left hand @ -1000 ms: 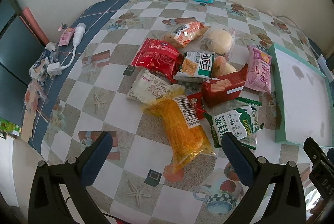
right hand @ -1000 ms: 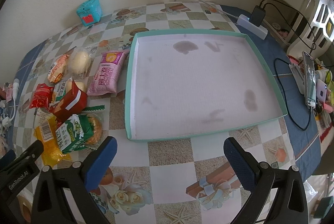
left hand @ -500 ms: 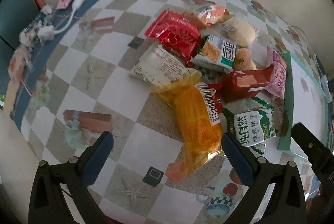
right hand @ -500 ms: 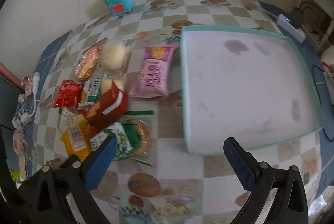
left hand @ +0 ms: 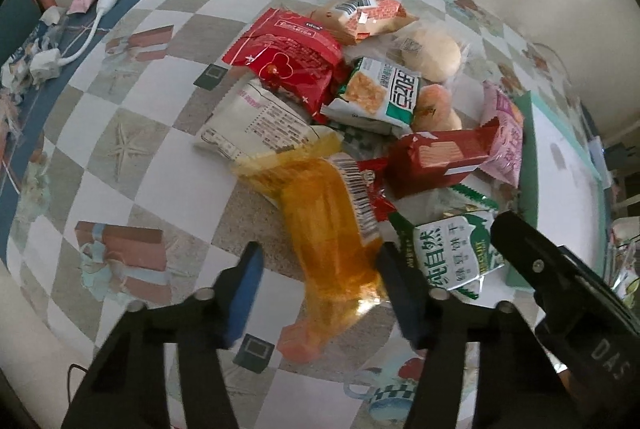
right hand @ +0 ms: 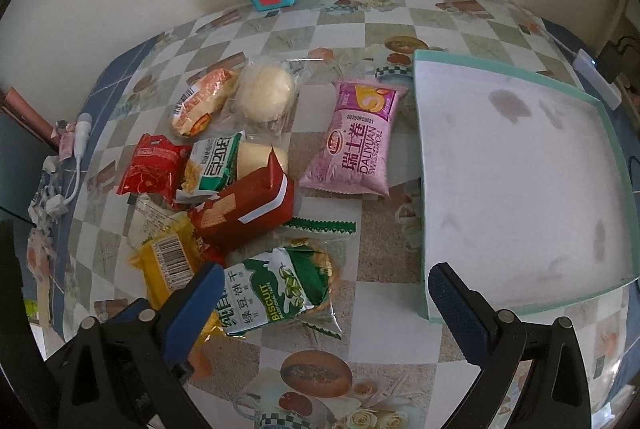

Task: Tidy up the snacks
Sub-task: 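Grasp the yellow bread bag with the left tool while the right tool grasps the green biscuit pack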

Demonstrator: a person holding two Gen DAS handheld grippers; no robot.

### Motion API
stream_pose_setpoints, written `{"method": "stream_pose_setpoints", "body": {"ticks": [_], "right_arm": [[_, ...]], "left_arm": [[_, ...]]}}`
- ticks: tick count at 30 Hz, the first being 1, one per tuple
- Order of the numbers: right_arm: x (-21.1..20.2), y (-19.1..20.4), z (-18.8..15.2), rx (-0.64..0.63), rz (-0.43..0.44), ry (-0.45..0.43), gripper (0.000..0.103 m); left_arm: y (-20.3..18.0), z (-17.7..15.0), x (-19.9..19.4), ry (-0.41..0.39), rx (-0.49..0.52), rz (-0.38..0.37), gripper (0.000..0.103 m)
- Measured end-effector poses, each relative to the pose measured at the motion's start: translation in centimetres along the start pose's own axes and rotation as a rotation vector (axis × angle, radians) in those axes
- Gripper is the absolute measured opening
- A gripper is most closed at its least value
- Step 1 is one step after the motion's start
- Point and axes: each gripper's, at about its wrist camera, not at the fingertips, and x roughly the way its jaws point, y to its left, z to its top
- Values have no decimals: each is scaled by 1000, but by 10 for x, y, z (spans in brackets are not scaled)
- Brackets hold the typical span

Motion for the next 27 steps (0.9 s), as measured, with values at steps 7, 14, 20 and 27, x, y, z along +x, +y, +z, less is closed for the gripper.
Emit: {"method": "stream_pose_setpoints", "body": {"ticks": [7,14,20,27], "right_arm": [[7,3,-4,-24,21,38,103],[12,20,-12,-106,43,59,103],[18,35,-17,-175,27,66,103],[31,46,-23,-219,-6,80,103]], "left_arm": [[23,3,2,0,-103,-36,54],[50,9,5,-13,-195,-70,54],[50,11,6,-15,-186,-87,54],[47,13,-1,-37,-131,-81,58]]}}
